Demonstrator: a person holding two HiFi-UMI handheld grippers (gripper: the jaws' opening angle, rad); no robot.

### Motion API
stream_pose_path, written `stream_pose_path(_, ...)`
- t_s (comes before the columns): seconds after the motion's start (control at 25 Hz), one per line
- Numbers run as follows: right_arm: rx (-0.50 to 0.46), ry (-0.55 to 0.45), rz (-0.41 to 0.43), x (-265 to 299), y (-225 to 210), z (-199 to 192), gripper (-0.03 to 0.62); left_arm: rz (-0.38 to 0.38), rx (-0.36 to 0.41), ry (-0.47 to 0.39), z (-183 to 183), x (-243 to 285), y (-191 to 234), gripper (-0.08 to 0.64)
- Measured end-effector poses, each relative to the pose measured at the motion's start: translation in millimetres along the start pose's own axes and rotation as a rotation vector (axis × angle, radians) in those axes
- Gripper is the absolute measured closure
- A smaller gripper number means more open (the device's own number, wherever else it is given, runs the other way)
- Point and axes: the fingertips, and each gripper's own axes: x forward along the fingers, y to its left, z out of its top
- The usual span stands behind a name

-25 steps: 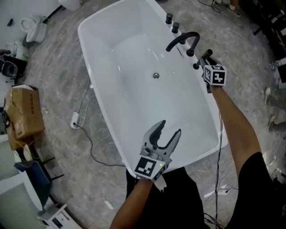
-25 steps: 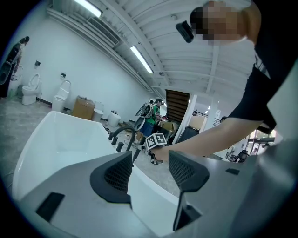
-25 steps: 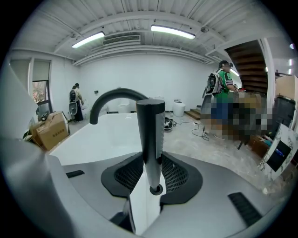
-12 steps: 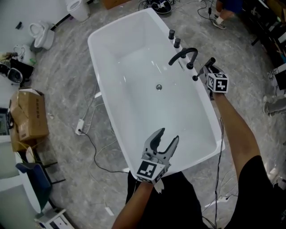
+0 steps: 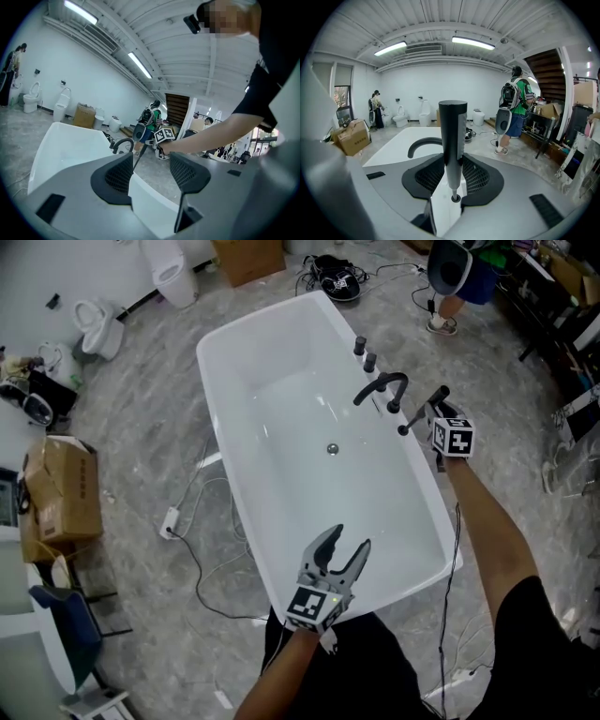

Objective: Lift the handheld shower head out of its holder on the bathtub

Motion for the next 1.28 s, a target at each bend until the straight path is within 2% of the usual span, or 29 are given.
stream_pose_path(0.32,0.004,-0.020,0.002,-32.1,11.1,25.7,0.482,0.016,-0.004,-0.003,20.8,-17.2,-8.5,0.337)
stream_pose_path(0.48,0.014,-0.032,-0.005,-44.8,10.1,42.7,0.482,-0.021,0.052,-0.031,27.7,-22.4,-17.7,0.337)
stream_pose_path(0.92,-0.039,-0.068,-0.004,-71.1,8.2,86.3,0.482,-0.016,0.075,-0.076,48.0,-43.9,-16.4,0.337)
stream_pose_path(1.28,-0.023,-0.067,-0.009,-77.6,9.8,86.2,0.482,0.003,0.058,-0.093,53.0,-55.6,-17.3,0.337)
